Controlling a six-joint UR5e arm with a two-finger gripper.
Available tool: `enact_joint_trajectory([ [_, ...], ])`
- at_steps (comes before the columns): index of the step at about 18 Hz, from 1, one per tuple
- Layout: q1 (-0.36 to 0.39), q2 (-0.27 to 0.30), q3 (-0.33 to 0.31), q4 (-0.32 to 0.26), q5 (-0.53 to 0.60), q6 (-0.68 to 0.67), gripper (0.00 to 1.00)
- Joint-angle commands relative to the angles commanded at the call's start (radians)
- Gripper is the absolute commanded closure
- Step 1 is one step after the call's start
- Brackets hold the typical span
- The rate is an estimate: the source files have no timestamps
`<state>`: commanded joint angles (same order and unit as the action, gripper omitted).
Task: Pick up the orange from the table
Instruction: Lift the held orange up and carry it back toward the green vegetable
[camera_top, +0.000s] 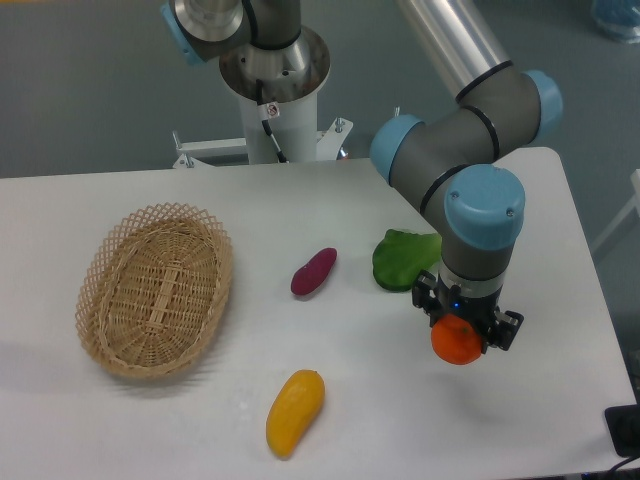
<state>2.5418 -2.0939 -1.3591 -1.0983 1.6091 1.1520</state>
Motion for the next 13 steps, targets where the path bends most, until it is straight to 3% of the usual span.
enact_joint_trajectory([
  [13,-0.003,-0.002,-0.006,0.003,0.026,-0.003,0.21],
])
